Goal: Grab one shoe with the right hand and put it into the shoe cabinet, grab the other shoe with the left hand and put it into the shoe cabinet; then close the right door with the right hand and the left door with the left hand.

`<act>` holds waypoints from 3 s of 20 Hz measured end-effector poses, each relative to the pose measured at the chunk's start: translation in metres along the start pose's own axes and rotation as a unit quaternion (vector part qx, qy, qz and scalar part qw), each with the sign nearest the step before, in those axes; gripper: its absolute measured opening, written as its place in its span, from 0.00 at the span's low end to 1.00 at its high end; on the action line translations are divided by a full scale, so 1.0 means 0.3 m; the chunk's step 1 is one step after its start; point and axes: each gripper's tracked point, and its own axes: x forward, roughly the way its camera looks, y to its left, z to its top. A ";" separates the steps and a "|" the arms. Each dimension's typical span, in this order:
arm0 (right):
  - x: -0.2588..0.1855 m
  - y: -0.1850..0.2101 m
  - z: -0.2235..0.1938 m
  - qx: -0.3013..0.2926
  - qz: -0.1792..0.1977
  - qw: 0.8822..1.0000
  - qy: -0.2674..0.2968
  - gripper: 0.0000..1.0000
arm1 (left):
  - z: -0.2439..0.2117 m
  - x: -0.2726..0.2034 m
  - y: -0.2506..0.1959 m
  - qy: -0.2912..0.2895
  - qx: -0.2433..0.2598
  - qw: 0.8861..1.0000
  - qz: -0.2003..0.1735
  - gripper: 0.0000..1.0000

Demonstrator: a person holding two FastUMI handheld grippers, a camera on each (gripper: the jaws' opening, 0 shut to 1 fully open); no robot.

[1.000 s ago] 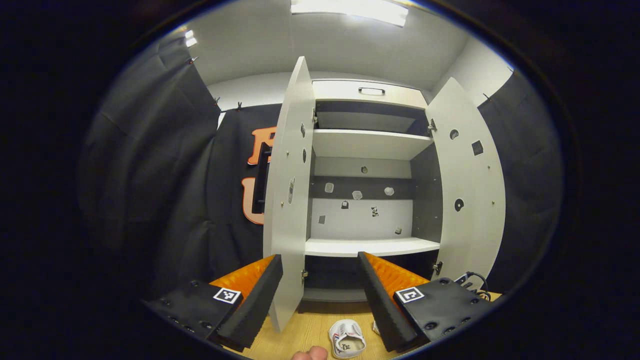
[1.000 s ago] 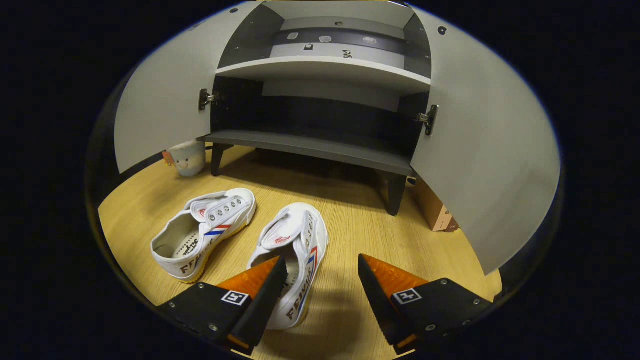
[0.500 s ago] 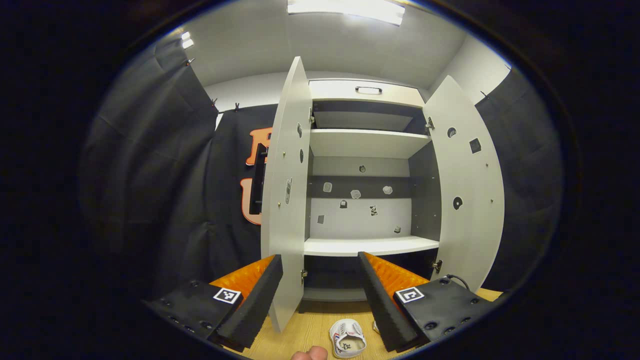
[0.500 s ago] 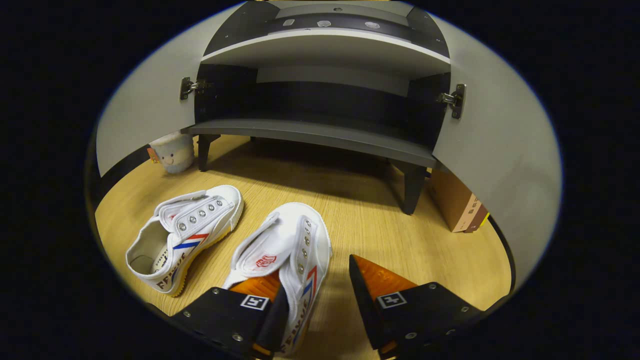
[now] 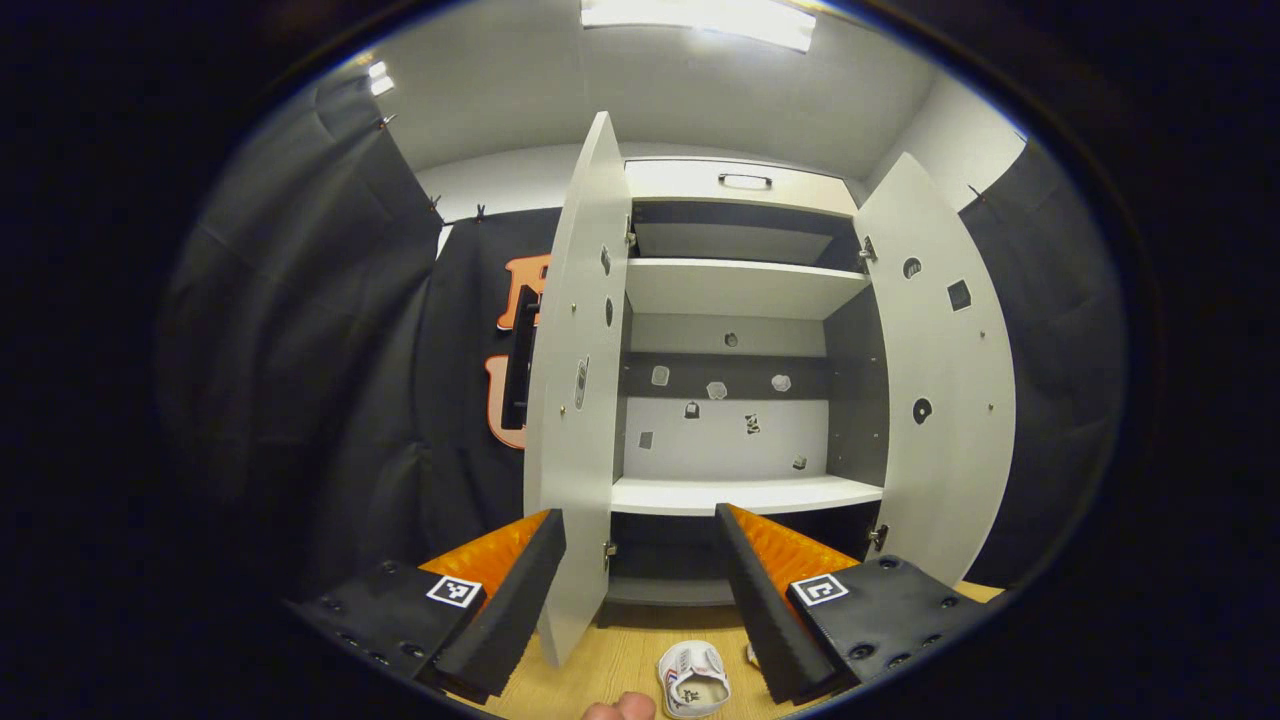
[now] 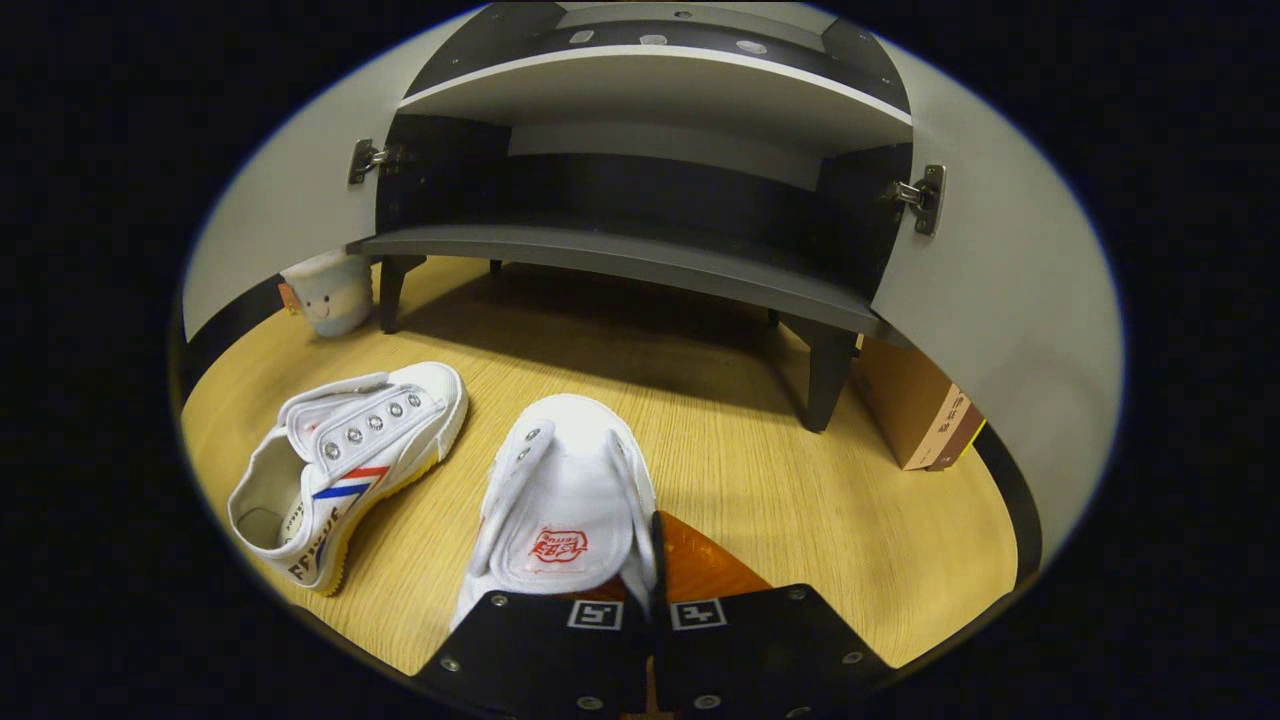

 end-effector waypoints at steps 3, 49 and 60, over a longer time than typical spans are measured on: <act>-0.011 0.003 0.010 0.007 0.001 1.000 0.001 0.02 | 0.004 0.007 -0.005 -0.003 -0.002 1.000 -0.002 0.99; 0.098 -0.453 1.509 0.113 -0.175 0.973 -0.096 0.04 | -0.103 0.084 0.042 0.027 -0.032 0.999 -0.001 0.97; 0.000 -0.458 1.478 0.090 -0.133 0.981 -0.105 0.62 | -0.105 0.084 0.049 0.023 -0.027 0.999 0.000 0.97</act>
